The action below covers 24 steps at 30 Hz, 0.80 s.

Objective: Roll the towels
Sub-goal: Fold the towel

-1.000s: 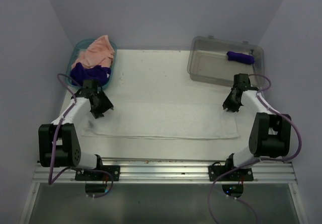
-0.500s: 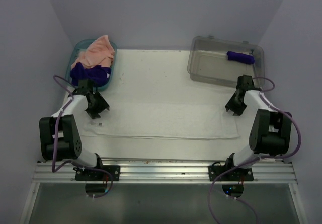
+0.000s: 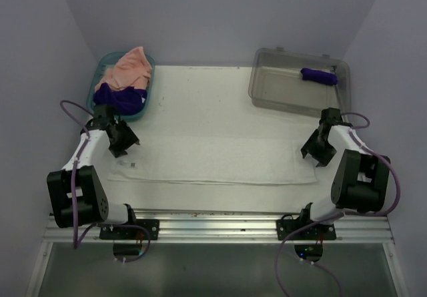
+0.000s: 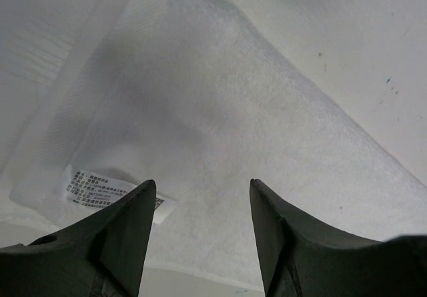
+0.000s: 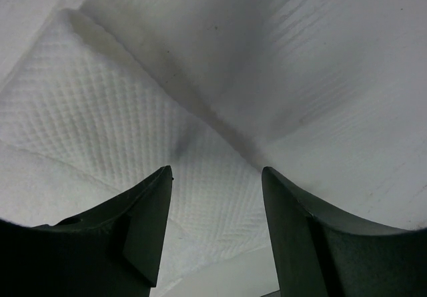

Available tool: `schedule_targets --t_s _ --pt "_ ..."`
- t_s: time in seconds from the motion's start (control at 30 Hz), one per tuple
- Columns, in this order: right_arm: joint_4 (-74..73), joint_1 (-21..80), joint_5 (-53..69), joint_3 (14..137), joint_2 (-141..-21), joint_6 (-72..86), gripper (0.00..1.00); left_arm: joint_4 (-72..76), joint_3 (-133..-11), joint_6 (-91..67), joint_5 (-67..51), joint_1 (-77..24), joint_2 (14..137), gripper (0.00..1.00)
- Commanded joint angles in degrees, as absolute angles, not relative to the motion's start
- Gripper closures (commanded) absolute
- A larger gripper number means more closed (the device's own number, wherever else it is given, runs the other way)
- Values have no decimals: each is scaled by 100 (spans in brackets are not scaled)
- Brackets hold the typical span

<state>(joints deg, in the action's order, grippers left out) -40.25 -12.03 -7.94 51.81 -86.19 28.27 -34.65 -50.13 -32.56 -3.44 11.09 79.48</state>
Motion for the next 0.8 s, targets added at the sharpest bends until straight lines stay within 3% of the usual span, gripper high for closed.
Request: schedule_targets --t_s 0.0,0.13,0.23,0.33,0.37,0.4,0.77 --pt "-3842 -1266 -458 5168 -8893 2690 40 -3516 -5098 -3050 -536 1221 7822 38" --pt "-3542 -1275 -238 4984 -9096 2725 41 -3454 -4992 -3085 -598 1239 7805 38" --pt "-3279 -1283 -167 4782 -9298 2795 51 -3428 -4966 -3094 -598 1248 7831 38" --pt "-3191 -1283 -298 4650 -9395 2821 79 -3419 -4940 -3102 -589 1266 7857 38" --pt "-3208 -1292 -368 4623 -9396 2847 96 -3410 -4922 -3103 -615 1266 7866 38" --pt "-3208 -1301 -465 4597 -9248 2882 100 -3393 -4904 -3103 -615 1257 7866 38" --pt "-3998 -1380 -1467 5114 -7130 3261 100 -2840 -4105 -3541 -914 687 7813 39"
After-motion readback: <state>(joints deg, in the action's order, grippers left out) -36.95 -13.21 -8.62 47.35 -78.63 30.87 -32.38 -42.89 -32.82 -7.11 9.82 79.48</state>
